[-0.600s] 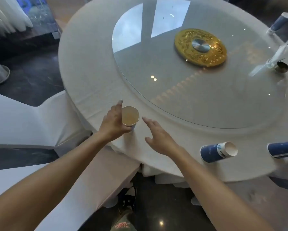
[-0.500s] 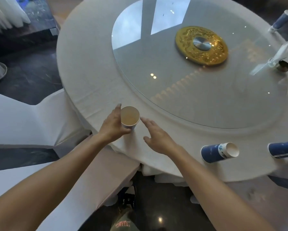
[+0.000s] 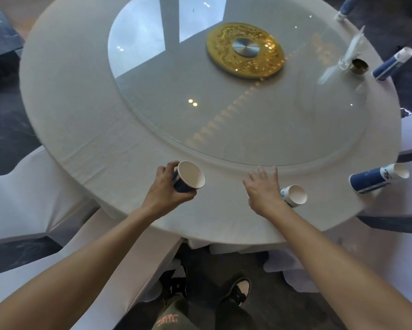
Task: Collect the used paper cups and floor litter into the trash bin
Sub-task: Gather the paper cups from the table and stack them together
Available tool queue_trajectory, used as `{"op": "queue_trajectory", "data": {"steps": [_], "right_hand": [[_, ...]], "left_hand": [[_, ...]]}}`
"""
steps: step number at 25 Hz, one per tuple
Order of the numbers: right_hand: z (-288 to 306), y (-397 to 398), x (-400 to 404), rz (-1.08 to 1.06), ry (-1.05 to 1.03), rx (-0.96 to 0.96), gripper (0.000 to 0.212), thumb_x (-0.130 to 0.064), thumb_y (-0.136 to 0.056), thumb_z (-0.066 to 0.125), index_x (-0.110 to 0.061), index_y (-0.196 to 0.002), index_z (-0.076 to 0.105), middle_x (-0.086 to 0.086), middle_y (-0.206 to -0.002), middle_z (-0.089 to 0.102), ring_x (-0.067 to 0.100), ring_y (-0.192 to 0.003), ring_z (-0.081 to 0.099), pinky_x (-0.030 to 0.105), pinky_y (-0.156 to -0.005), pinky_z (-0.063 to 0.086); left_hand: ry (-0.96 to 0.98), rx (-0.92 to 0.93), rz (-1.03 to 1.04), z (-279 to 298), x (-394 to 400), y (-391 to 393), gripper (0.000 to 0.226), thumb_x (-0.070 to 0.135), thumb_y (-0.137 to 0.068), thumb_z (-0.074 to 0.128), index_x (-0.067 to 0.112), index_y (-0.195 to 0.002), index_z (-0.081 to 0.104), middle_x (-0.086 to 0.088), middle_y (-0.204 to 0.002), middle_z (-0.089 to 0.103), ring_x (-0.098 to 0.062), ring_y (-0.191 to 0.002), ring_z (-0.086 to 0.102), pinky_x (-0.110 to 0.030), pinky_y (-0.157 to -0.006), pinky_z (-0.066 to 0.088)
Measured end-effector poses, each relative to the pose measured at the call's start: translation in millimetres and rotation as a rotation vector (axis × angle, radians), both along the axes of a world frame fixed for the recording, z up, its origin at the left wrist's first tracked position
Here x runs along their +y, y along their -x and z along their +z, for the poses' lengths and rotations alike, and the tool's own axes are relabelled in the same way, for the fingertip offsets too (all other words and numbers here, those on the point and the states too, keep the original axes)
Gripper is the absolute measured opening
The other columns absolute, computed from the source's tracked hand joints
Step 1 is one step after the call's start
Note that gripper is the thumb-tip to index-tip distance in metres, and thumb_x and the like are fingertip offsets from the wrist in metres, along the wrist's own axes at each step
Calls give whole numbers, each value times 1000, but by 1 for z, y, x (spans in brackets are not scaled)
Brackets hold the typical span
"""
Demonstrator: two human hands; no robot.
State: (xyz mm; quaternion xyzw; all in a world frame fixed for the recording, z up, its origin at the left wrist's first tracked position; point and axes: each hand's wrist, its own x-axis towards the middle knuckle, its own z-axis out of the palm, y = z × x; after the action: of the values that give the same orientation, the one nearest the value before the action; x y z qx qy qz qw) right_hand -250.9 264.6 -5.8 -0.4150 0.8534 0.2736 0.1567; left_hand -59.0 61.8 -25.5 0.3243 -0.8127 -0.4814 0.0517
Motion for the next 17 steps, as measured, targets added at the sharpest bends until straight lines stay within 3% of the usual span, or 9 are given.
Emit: {"op": "queue_trajectory", "data": {"steps": [2,5,9,12,14,17], "right_hand": [[0,16,26,0,-120,81,53,-18,-94,56,-18,-147,46,12,-162,31,37,-154,18,66,-120,12],[-4,37,62,-102,-164,80,50,-19,-97,55,-18,-146,48,8,-152,46,31,-142,41,50,-115,33],[-12,55,118,-226,-110,41,51,-24,-99,54,-12,-147,41,9,-146,51,32,-133,50,51,-106,44],[-11,76,166,-418,147,-131,60,-37,-92,64,-11,-142,44,9,-137,54,32,-123,56,46,-94,52],[-1,92,193,-684,452,-376,71,-44,-80,75,-10,-134,43,9,-129,56,31,-111,62,39,-81,53],[27,104,216,-1017,1006,-771,65,-21,-81,81,-7,-126,36,14,-124,57,22,-94,64,34,-69,55]], "left_hand": [[-4,-3,-23,4,20,11,86,35,-71,91,33,-141,43,2,-125,43,-13,-111,55,-24,-90,46],[-15,-12,-28,11,54,27,85,40,-71,91,36,-141,44,5,-124,45,-11,-110,57,-24,-88,46],[-20,-23,-1,20,103,46,82,42,-70,91,33,-139,47,5,-124,49,-12,-112,57,-32,-94,51],[-17,-33,-3,26,144,69,80,43,-69,92,30,-135,49,5,-127,50,-13,-114,58,-35,-95,53],[-9,-39,-33,30,174,86,80,42,-67,94,29,-132,50,5,-127,50,-13,-112,58,-32,-93,51],[-3,-56,-97,31,213,111,83,44,-67,94,28,-134,48,6,-127,48,-11,-111,57,-29,-93,50]]}}
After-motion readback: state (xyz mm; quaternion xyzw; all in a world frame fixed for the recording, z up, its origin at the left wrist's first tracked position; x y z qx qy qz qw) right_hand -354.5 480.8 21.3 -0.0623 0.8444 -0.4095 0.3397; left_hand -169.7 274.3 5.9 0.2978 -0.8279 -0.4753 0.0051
